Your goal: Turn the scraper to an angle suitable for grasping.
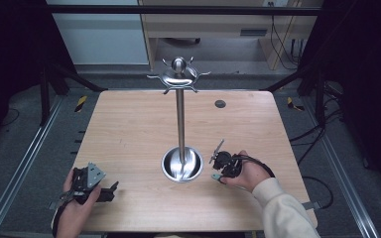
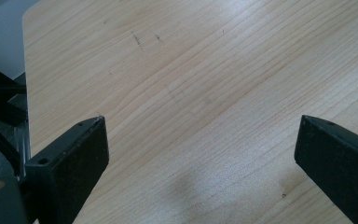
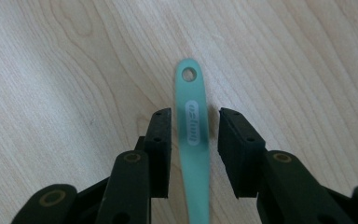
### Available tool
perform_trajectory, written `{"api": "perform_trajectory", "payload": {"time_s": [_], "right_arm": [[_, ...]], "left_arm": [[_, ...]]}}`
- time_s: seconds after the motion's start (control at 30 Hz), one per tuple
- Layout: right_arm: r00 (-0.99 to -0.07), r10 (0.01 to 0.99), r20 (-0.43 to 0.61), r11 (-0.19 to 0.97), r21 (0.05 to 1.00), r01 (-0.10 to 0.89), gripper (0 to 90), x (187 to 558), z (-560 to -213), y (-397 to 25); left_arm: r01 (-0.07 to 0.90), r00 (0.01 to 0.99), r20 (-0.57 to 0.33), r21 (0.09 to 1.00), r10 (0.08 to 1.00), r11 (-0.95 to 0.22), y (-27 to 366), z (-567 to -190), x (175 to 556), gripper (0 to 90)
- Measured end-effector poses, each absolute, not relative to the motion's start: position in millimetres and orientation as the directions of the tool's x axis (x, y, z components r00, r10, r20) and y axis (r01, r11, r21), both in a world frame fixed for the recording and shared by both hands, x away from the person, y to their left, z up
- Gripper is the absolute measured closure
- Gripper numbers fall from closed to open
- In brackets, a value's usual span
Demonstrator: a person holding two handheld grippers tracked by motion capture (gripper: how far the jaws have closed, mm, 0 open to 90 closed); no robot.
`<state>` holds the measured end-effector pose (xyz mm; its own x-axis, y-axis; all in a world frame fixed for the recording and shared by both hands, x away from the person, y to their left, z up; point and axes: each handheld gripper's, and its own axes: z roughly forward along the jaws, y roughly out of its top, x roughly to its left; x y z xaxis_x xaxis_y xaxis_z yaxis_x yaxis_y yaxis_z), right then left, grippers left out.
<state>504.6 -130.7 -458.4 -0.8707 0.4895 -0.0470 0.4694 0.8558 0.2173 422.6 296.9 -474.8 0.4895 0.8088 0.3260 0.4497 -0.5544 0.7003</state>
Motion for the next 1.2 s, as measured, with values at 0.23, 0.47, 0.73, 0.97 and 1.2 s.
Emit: {"api": "perform_trajectory", "payload": {"time_s": [0.23, 0.47, 0.73, 0.97, 1.2], "right_arm": [[-0.874, 0.485, -0.035, 0.86, 0.199, 0.47, 66.3, 507, -464, -131], [-0.873, 0.486, -0.022, 0.861, 0.181, 0.475, 72.1, 509, -466, -129], [-0.873, 0.487, -0.018, 0.86, 0.183, 0.475, 74.1, 510, -463, -131], [-0.856, 0.517, -0.027, 0.837, 0.228, 0.498, 74.4, 510, -445, -139], [-0.847, 0.525, -0.08, 0.827, 0.282, 0.486, 74.5, 505, -415, -144]], "left_arm": [[0.45, 0.498, 0.33, 0.693, 0.802, -0.564, 296, -475, 423, 2.6], [0.45, 0.496, 0.33, 0.694, 0.803, -0.563, 296, -475, 423, 2.6], [0.449, 0.496, 0.326, 0.697, 0.805, -0.559, 296, -475, 423, 2.6], [0.45, 0.498, 0.33, 0.692, 0.802, -0.564, 296, -475, 423, 2.6], [0.451, 0.496, 0.327, 0.694, 0.804, -0.561, 296, -475, 423, 2.6]]}}
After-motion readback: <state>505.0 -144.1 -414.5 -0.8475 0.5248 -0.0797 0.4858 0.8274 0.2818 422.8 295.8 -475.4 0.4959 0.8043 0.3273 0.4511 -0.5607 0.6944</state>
